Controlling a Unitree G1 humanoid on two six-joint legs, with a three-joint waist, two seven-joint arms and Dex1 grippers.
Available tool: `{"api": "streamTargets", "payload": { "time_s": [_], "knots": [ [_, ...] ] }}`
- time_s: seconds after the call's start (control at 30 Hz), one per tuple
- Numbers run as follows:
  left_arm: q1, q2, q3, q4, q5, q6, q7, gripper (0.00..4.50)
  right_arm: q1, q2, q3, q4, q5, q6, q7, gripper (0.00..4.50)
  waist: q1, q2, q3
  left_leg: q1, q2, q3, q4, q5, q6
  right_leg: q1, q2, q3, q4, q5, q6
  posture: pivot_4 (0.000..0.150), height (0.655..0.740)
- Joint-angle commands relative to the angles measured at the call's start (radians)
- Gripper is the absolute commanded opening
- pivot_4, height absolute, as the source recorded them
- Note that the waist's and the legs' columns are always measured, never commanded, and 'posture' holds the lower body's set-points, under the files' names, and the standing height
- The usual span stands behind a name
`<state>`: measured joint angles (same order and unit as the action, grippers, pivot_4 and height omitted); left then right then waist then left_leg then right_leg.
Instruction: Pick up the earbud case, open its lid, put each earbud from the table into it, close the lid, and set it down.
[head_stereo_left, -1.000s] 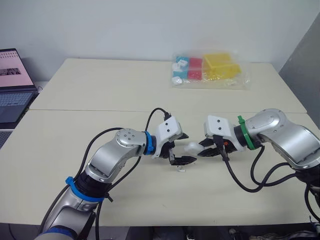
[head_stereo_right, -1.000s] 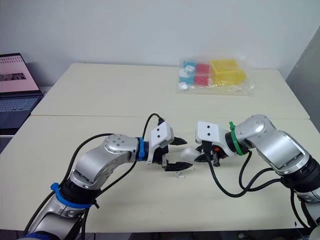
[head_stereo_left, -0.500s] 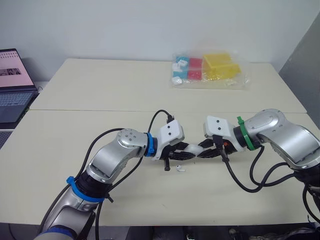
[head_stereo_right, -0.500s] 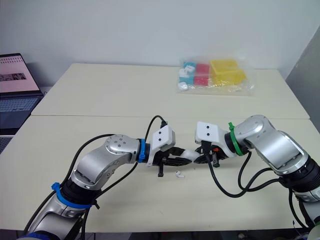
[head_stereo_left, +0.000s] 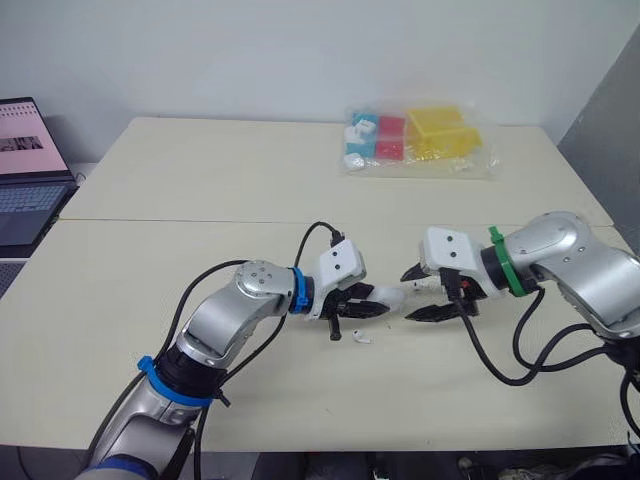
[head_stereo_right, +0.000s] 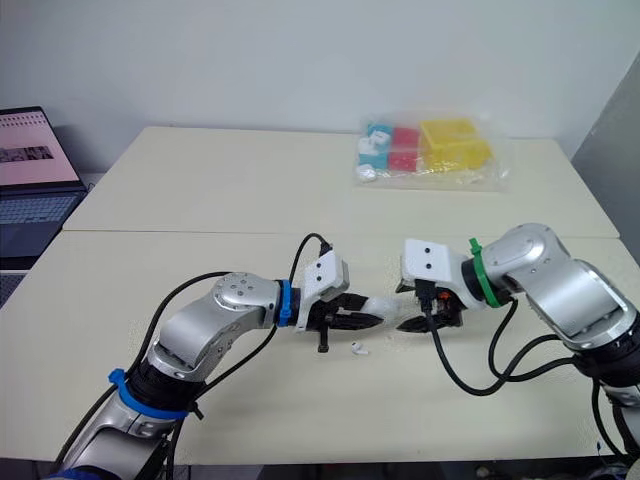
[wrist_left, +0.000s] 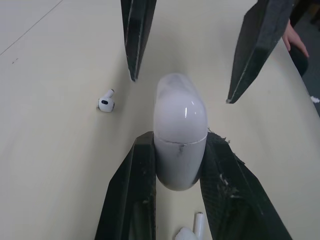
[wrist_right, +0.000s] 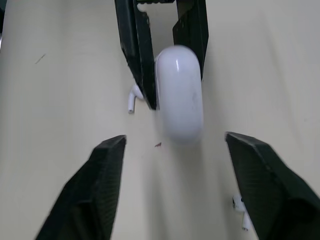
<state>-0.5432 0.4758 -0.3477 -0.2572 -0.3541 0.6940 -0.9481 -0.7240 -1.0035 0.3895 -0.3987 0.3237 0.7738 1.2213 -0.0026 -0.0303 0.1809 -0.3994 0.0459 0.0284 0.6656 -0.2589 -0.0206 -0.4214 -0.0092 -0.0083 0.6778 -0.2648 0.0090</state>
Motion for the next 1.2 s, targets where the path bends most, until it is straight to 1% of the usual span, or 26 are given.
{"api": "streamTargets", "payload": {
  "time_s": [0.03, 0.13, 0.17, 0.2, 0.27, 0.33, 0.37, 0.5, 0.73, 1.03, 1.2],
  "knots": [
    [0.043, -0.004, 0.056, -0.005, -0.049, -0.116, -0.069, 0.8, 0.033, -0.072, -0.109, -0.012, -0.016, -0.124, 0.044, 4.24, 0.0, 0.0, 0.0, 0.0, 0.0, 0.0, 0.0, 0.0, 0.0, 0.0, 0.0, 0.0, 0.0, 0.0, 0.0, 0.15, 0.74],
    [0.109, -0.079, 0.138, 0.034, -0.107, -0.206, -0.049, 0.8, 0.09, -0.072, -0.215, 0.0, -0.011, -0.256, 0.021, 4.24, 0.0, 0.0, 0.0, 0.0, 0.0, 0.001, 0.0, 0.0, 0.0, 0.0, 0.0, 0.0, 0.0, 0.0, 0.0, 0.15, 0.74],
    [0.126, -0.113, 0.17, 0.045, -0.128, -0.222, -0.024, 0.8, 0.111, -0.042, -0.261, -0.004, 0.012, -0.302, 0.009, 4.24, 0.0, 0.0, 0.0, 0.001, 0.0, 0.001, 0.0, 0.0, 0.0, 0.0, 0.0, 0.001, 0.0, 0.0, -0.001, 0.15, 0.74],
    [0.14, -0.136, 0.192, 0.054, -0.138, -0.24, -0.008, 0.8, 0.129, -0.033, -0.29, -0.022, 0.031, -0.293, -0.004, 4.24, 0.0, 0.0, 0.0, 0.001, 0.0, 0.001, 0.0, 0.0, 0.0, 0.0, -0.001, 0.0, 0.0, 0.001, -0.002, 0.15, 0.74],
    [0.161, -0.141, 0.185, 0.072, -0.088, -0.322, -0.01, 0.8, 0.159, -0.002, -0.338, -0.059, 0.067, -0.299, -0.023, 4.24, 0.001, 0.0, 0.0, 0.001, 0.0, 0.0, 0.001, 0.0, 0.0, 0.001, 0.0, 0.0, 0.001, 0.001, -0.002, 0.15, 0.74],
    [0.172, -0.135, 0.168, 0.076, -0.066, -0.357, -0.02, 0.8, 0.167, 0.028, -0.357, -0.091, 0.085, -0.26, -0.065, 4.24, -0.001, 0.0, 0.0, 0.002, 0.0, 0.0, 0.001, 0.0, 0.0, 0.001, 0.0, 0.0, 0.001, 0.001, -0.002, 0.15, 0.74],
    [0.175, -0.138, 0.164, 0.076, -0.069, -0.358, -0.02, 0.8, 0.167, 0.041, -0.354, -0.108, 0.09, -0.245, -0.083, 4.24, -0.001, 0.0, 0.0, 0.002, 0.0, 0.001, 0.001, 0.0, 0.0, 0.001, 0.0, 0.001, 0.002, 0.001, -0.002, 0.15, 0.74],
    [0.165, -0.144, 0.149, 0.066, -0.072, -0.374, -0.035, 0.8, 0.158, 0.122, -0.267, -0.122, 0.009, -0.254, -0.176, 4.24, -0.001, 0.0, 0.0, 0.003, 0.001, 0.0, 0.001, 0.0, 0.0, 0.002, 0.0, 0.0, 0.002, 0.001, -0.002, 0.15, 0.74],
    [0.158, -0.13, 0.152, 0.067, -0.07, -0.38, -0.049, 0.8, 0.119, 0.16, -0.204, -0.056, -0.069, -0.288, -0.189, 4.24, 0.0, 0.0, 0.0, 0.002, 0.0, 0.001, 0.002, 0.0, 0.0, 0.002, 0.0, 0.001, 0.001, 0.002, -0.003, 0.15, 0.74],
    [0.189, -0.08, 0.11, 0.069, -0.002, -0.46, -0.086, 0.8, 0.071, 0.2, -0.201, -0.021, -0.064, -0.267, -0.182, 4.24, 0.0, 0.0, 0.0, 0.002, 0.001, 0.0, 0.001, 0.0, 0.0, 0.001, 0.001, 0.0, 0.002, 0.002, -0.003, 0.15, 0.74],
    [0.187, -0.075, 0.105, 0.076, 0.004, -0.469, -0.092, 0.8, 0.06, 0.198, -0.207, -0.017, -0.043, -0.239, -0.171, 4.24, 0.0, 0.0, 0.0, 0.002, 0.0, 0.001, 0.001, 0.0, 0.0, 0.001, 0.0, 0.0, 0.001, 0.002, -0.003, 0.15, 0.74]
  ]
}}
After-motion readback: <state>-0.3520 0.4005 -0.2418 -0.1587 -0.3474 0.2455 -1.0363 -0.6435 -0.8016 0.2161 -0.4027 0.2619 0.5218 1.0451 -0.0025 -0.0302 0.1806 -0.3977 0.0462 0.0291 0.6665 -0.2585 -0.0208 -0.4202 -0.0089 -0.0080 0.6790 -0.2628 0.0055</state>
